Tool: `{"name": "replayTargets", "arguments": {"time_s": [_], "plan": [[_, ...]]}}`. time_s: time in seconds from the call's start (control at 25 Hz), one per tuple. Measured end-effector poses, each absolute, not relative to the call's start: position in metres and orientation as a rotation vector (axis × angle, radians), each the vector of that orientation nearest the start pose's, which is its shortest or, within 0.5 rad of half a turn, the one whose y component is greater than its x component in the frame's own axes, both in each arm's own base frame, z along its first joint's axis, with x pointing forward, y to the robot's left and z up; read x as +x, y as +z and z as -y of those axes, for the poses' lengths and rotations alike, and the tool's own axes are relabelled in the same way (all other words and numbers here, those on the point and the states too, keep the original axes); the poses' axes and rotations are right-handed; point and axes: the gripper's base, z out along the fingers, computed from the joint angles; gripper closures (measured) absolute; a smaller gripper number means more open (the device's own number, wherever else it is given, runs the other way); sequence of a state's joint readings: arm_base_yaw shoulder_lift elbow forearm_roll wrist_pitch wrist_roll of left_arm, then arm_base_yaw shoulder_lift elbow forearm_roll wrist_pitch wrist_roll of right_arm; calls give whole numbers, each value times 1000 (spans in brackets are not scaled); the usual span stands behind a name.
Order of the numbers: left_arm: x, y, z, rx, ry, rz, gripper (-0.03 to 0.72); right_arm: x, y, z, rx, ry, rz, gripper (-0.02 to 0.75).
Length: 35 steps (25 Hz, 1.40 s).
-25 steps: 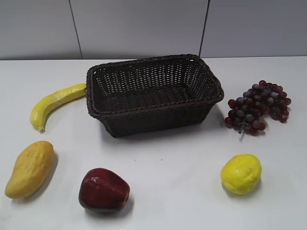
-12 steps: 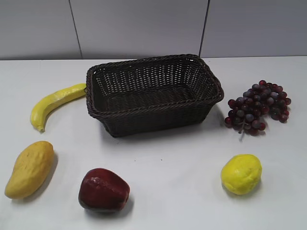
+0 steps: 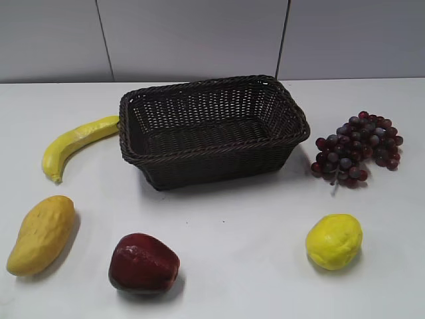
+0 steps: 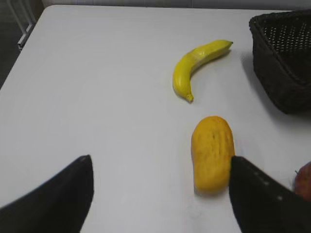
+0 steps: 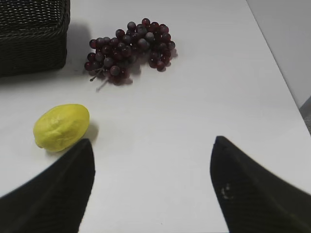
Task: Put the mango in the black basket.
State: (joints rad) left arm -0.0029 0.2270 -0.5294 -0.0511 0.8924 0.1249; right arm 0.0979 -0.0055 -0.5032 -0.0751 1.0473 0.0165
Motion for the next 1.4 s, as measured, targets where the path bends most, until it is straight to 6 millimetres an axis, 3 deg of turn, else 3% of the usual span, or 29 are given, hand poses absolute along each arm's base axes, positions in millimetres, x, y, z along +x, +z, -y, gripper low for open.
{"name": "replayTargets", "arguments": {"time_s": [0.64,1.0,1.4], "plan": [[183,266,19,149,-215,-2560,23,-5,279,6,-79,-17,-2018,167],[230,221,51,326,-257,-2755,17,-5,279,6,-79,-17,-2018,167],[272,170,63,342,-245,-2891,-4,-5,279,6,-80,-18,-2018,167]]}}
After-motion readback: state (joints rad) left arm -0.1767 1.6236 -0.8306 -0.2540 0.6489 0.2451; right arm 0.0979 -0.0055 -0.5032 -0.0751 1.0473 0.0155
